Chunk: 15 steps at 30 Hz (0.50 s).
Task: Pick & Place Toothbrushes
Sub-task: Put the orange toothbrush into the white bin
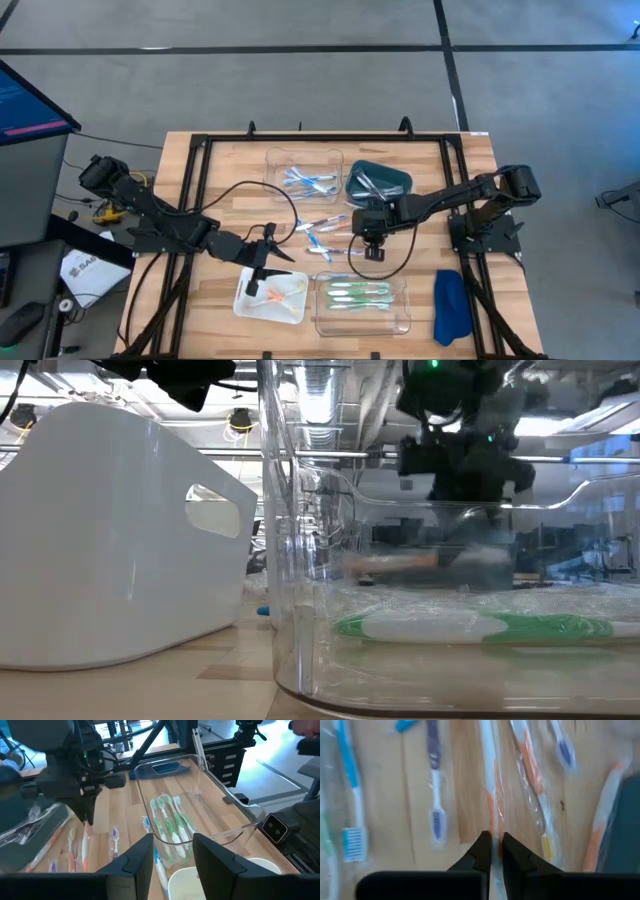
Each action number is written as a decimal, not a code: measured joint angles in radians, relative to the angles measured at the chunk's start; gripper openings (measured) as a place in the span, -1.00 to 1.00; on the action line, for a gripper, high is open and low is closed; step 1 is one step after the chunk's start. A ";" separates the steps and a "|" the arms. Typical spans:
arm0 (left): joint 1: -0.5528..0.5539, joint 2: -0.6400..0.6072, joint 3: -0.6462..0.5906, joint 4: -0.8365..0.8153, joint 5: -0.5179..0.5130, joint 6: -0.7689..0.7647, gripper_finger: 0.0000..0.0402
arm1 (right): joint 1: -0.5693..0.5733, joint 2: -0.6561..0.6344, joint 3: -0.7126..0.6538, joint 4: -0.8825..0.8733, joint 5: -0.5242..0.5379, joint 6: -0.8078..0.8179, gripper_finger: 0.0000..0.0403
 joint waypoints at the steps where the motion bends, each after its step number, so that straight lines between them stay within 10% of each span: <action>1: -0.002 0.000 0.000 -0.002 0.000 -0.001 -0.35 | 0.009 0.000 0.016 -0.012 0.005 -0.008 -0.93; 15: -0.018 -0.173 0.000 -0.171 -0.126 -0.122 -0.35 | 0.118 -0.002 0.256 -0.092 0.087 -0.156 -0.95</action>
